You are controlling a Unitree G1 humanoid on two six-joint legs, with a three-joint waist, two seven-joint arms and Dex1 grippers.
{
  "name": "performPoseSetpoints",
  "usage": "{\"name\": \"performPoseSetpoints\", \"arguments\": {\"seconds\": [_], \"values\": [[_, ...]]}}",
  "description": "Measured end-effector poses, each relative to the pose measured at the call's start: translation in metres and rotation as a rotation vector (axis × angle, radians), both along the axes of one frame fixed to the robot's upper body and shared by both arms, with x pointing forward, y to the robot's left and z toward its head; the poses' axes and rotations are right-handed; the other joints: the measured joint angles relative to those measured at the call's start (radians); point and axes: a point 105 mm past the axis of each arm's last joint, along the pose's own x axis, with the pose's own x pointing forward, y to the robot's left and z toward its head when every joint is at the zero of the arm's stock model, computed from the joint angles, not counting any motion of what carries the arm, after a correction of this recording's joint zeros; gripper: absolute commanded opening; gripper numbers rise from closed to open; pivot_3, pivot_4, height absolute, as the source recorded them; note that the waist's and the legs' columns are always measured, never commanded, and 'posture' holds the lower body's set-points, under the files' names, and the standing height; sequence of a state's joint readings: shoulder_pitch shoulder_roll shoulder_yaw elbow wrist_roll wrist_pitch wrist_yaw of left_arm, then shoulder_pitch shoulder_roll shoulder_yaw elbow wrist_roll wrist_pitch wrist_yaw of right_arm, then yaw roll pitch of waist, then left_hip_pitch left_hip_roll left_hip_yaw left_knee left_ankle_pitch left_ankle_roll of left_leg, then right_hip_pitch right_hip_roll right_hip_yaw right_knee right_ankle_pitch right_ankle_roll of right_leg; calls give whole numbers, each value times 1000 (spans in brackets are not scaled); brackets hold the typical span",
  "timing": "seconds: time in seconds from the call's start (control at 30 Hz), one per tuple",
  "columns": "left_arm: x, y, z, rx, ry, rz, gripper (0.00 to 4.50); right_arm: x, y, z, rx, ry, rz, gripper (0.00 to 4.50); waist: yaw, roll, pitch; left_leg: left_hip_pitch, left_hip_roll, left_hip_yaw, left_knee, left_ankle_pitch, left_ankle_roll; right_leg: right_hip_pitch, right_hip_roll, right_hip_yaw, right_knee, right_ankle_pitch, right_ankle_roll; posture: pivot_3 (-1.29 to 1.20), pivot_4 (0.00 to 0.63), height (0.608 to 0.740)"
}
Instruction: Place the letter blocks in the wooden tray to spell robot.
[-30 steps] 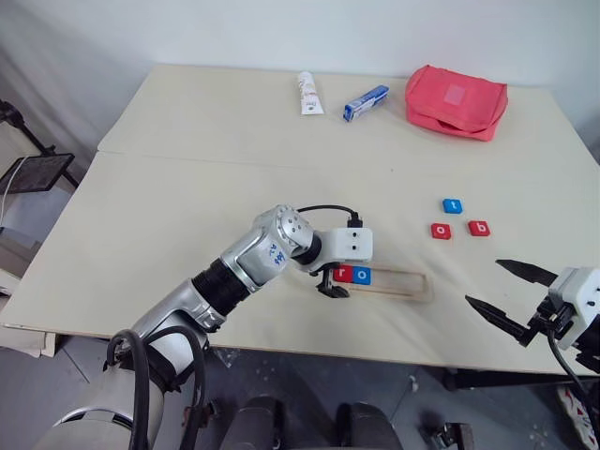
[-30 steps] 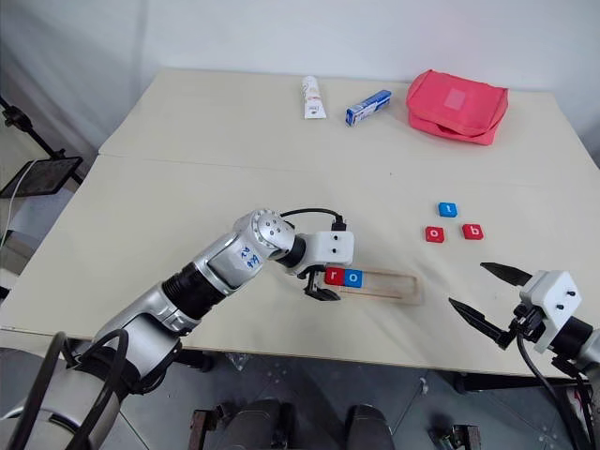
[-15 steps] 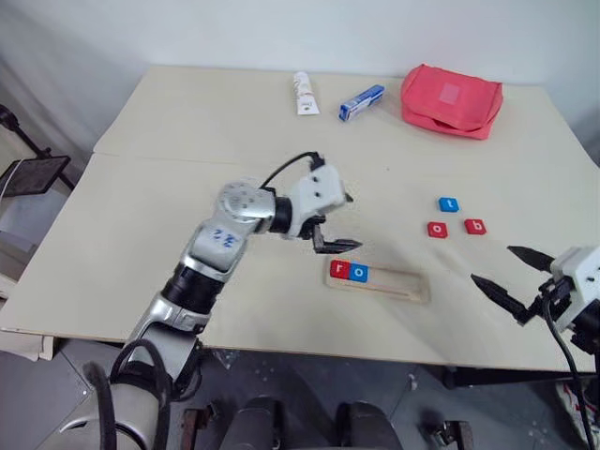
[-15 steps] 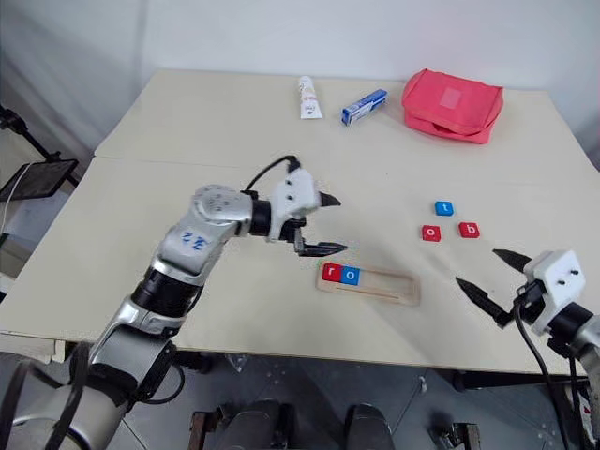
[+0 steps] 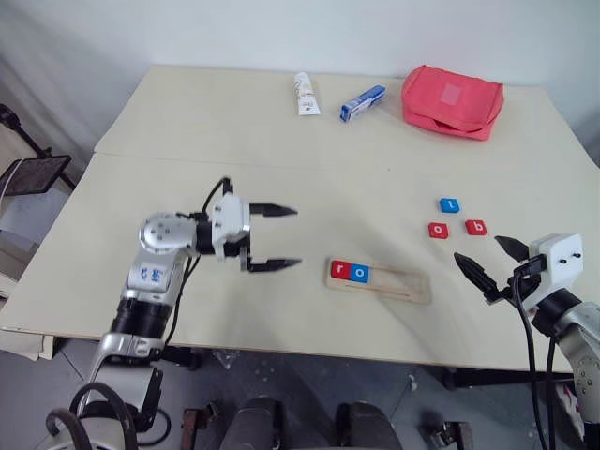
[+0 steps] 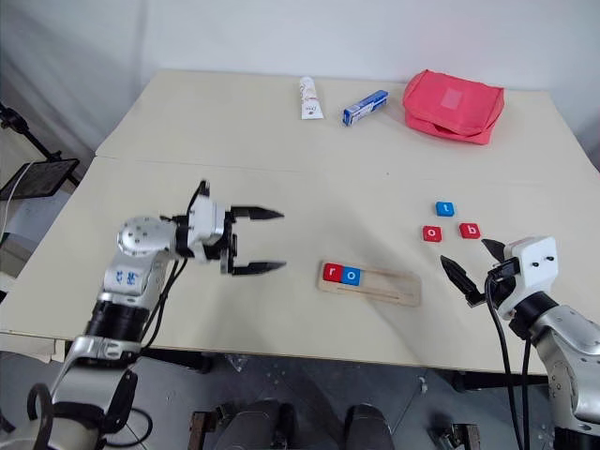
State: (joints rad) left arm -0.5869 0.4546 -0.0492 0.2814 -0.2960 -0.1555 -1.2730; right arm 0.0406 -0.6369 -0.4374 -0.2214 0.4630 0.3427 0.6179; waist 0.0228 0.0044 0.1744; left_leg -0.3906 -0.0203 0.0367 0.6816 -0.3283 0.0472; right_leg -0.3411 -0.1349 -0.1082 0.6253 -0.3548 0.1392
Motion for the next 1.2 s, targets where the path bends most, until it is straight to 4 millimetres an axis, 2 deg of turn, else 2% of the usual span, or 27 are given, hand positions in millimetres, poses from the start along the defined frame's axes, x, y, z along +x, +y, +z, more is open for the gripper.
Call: {"name": "performPoseSetpoints", "arguments": {"seconds": [0.13, 0.27, 0.37, 0.53, 1.2], "values": [[-3, 10, -11, -21, -22, 10, 4487, -1, 1, -4, 21, 20, -11, 4500, 3, 0, 0, 0, -1, 0, 1, 0, 0, 1, -1, 0, 0, 0, 0, 0, 150, 740], [-10, 20, -28, -40, -8, -5, 4487, -6, -5, -15, 36, 65, -54, 4500, 1, 0, 0, 0, -1, 0, 0, 0, 1, 0, 0, 0, 1, 0, 0, 0, 150, 740], [-11, 23, -36, -31, 5, -19, 4487, -8, -9, -17, 34, 69, -84, 4500, 1, 0, 0, 1, -1, 1, 0, 0, 1, 0, 0, 0, 1, 0, 0, 0, 150, 740], [-9, 23, -36, -13, -9, -37, 4487, -10, -20, -15, 38, 66, -153, 4500, 1, 0, 0, 1, 0, 1, 0, 0, 1, 0, 0, 0, 1, 0, 0, 0, 150, 740], [-7, 18, -36, -15, -23, -77, 4487, -15, -18, -17, 48, 70, -157, 4500, 0, 0, 0, 1, 0, 1, 0, 0, 1, 0, 0, 0, 1, 0, 0, 0, 150, 740]]}}
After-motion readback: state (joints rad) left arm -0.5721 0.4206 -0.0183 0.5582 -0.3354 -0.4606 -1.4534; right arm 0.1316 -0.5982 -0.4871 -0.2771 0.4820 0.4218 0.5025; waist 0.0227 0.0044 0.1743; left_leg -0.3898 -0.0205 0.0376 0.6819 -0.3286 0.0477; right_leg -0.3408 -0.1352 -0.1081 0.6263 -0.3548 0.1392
